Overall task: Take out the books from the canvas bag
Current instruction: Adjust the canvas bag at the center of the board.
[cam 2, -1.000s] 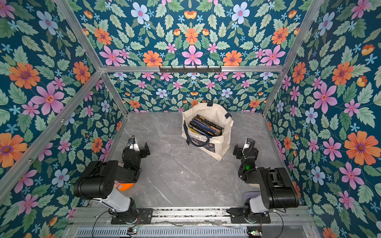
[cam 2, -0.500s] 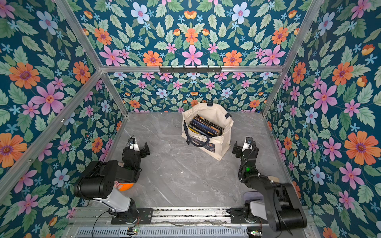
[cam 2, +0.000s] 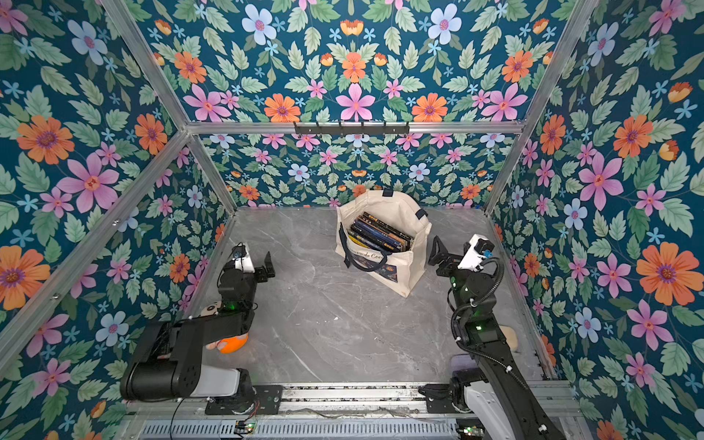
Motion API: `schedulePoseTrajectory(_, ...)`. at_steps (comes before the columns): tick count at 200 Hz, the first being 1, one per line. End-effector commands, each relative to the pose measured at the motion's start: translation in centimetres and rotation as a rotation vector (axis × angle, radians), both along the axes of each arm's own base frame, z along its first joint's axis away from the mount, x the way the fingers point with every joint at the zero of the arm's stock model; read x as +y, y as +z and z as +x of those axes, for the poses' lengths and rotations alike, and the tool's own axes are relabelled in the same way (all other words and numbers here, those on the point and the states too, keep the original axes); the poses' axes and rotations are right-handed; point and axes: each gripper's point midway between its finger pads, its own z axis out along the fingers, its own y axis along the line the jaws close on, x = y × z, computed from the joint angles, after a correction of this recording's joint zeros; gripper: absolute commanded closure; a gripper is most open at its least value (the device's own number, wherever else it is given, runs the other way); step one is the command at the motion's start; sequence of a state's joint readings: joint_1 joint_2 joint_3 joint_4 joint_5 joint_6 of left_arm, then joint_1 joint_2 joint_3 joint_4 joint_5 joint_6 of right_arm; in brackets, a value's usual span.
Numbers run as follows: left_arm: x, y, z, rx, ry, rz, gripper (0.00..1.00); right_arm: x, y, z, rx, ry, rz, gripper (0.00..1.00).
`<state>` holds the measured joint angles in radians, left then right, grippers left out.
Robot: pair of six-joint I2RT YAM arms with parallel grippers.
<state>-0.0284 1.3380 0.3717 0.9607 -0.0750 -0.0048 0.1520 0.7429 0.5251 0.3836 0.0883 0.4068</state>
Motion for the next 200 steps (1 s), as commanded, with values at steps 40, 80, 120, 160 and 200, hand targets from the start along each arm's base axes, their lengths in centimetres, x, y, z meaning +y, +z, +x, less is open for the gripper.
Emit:
schedulePoseTrajectory(40, -3.0, 10.8, -0.3, -0.070, -0.145, -0.440, 0.00, 1.5, -2.5, -0.3, 0.170, 0.090, 0.097, 0.01)
schedulePoseTrajectory(80, -8.0, 15.6, 1.0, -0.025, -0.433, -0.573, 0.00, 0.8, -2.3, -1.6, 0.219, 0.050, 0.142, 0.01)
schedulePoseTrajectory(120, -13.0, 20.6, 4.1, 0.083, -0.684, -0.640, 0.00, 2.7, -3.3, -2.2, 0.343, 0.121, 0.120, 0.01)
schedulePoseTrajectory(160, -17.9, 21.6, 7.1, 0.181, -0.595, -0.314, 0.00, 6.1, -3.5, -3.5, 0.391, 0.184, -0.037, 0.01)
schedulePoseTrajectory(200, -22.8, 18.9, 10.4, 0.316, -0.583, -0.105, 0.01, 6.1, -4.0, -4.4, 0.389, 0.178, -0.053, 0.01)
